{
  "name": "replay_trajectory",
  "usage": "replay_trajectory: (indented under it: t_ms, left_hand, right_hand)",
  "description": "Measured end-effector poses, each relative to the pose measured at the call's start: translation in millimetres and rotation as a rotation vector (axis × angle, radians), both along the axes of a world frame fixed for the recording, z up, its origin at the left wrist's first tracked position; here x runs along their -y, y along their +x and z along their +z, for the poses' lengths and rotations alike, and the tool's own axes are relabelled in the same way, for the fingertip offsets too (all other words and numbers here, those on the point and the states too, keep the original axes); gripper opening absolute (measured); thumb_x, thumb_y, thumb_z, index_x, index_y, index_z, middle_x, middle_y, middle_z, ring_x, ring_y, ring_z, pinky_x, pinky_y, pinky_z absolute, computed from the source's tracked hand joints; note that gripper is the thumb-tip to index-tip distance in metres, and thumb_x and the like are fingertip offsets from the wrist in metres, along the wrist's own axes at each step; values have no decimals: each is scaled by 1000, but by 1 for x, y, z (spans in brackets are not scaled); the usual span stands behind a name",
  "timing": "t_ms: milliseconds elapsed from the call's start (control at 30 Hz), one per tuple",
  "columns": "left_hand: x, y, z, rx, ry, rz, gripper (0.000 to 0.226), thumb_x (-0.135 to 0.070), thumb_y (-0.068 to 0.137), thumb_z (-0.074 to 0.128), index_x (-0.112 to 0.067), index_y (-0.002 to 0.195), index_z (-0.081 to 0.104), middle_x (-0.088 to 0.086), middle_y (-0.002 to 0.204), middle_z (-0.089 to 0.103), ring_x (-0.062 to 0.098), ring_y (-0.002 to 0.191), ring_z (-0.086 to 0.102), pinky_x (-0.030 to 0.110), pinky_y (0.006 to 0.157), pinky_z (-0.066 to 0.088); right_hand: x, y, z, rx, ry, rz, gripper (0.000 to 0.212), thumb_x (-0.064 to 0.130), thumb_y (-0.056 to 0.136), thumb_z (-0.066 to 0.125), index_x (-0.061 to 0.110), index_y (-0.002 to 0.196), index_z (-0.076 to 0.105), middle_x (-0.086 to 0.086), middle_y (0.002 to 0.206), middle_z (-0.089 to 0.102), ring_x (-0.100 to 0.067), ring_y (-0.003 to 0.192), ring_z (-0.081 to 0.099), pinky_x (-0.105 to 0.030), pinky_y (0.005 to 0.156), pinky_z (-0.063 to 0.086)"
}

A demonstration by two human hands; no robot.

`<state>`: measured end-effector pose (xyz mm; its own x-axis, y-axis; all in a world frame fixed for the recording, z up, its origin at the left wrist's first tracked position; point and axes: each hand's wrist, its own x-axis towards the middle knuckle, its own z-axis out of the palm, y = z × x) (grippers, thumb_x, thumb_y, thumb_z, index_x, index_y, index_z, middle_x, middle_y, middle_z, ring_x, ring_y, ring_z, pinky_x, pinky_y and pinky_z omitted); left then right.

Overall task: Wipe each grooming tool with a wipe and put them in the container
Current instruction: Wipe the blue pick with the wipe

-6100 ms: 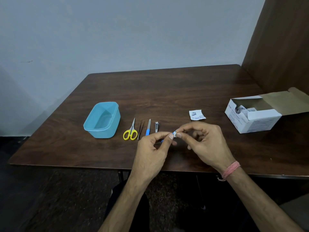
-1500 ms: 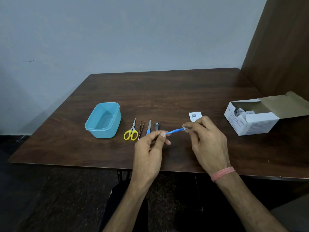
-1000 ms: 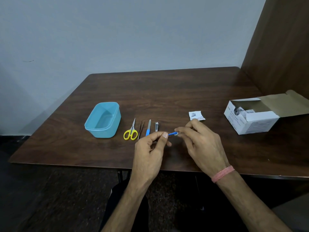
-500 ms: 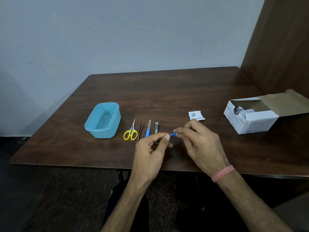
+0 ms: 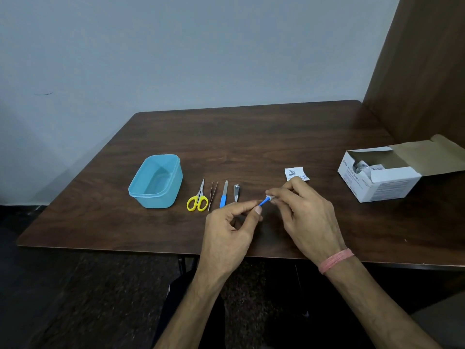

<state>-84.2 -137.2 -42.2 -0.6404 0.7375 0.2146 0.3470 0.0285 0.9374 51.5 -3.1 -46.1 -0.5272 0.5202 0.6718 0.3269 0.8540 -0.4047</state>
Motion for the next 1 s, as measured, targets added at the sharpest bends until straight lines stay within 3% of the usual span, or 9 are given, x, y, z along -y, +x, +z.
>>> replay_trajectory:
  t_ms: [133, 267, 400, 500, 567, 633, 733, 933, 1000]
  left_hand:
    - [-1, 1, 0, -3, 4, 6, 27, -20, 105, 81, -46, 113, 84, -18, 89, 85, 37, 71, 72, 49, 68, 61]
    - [-4, -5, -9, 41, 16, -19, 26, -19, 103, 83, -38, 120, 88, -19, 104, 86, 55, 98, 75, 69, 88, 64]
    - [-5, -4, -9, 72, 23, -44, 23, -21, 103, 83, -33, 121, 88, -17, 107, 86, 57, 101, 74, 69, 91, 64]
    - [-3, -4, -8, 72, 25, 2, 15, -29, 102, 84, -36, 114, 89, -12, 98, 87, 51, 82, 73, 58, 78, 67]
    - [-2, -4, -7, 66, 39, 57, 11, -26, 103, 83, -33, 108, 89, -11, 93, 85, 34, 64, 61, 39, 63, 58]
    - [-1, -3, -5, 68, 48, 67, 10, -24, 102, 83, -32, 103, 89, -10, 91, 84, 20, 61, 53, 31, 59, 50]
    - [-2, -2, -2, 70, 37, 62, 11, -22, 101, 85, -33, 100, 88, -11, 91, 84, 16, 57, 48, 29, 55, 45]
    - [-1, -1, 1, 53, 21, 47, 8, -26, 98, 88, -34, 96, 86, -12, 94, 84, 12, 51, 42, 28, 49, 38]
    - [-1, -1, 1, 74, 37, 54, 8, -25, 97, 89, -31, 98, 83, -11, 97, 83, 20, 53, 47, 30, 49, 42]
  right_hand:
    - [0, 0, 0, 2, 1, -17, 18, 19, 101, 76, 24, 117, 81, 11, 104, 63, -10, 88, 66, -41, 59, 60]
    - [4, 3, 3, 18, 38, 22, 17, 14, 100, 77, 23, 114, 79, 11, 103, 60, -10, 85, 63, -36, 57, 57]
    - [5, 3, 3, 34, 50, 21, 18, 13, 101, 75, 24, 115, 78, 10, 102, 60, -13, 84, 63, -39, 55, 56]
    - [5, 3, 4, 12, 34, -35, 17, 13, 101, 74, 25, 113, 78, 10, 102, 60, -11, 86, 60, -39, 54, 55]
    - [4, 2, 4, -11, 24, -65, 16, 13, 101, 74, 24, 112, 79, 9, 101, 61, -11, 86, 60, -38, 54, 54]
    - [4, 2, 5, -11, 21, -70, 16, 13, 100, 74, 24, 111, 80, 9, 101, 61, -10, 86, 59, -35, 54, 52]
    - [6, 2, 5, 29, 44, -13, 18, 13, 100, 77, 25, 113, 79, 10, 101, 59, -8, 85, 58, -32, 54, 50]
    - [6, 4, 3, 19, 113, 69, 23, 8, 99, 78, 24, 116, 79, 6, 104, 64, -15, 85, 64, -40, 55, 56]
    - [5, 5, 2, -14, 122, 60, 21, 10, 101, 76, 25, 115, 81, 5, 105, 66, -16, 87, 66, -40, 58, 57]
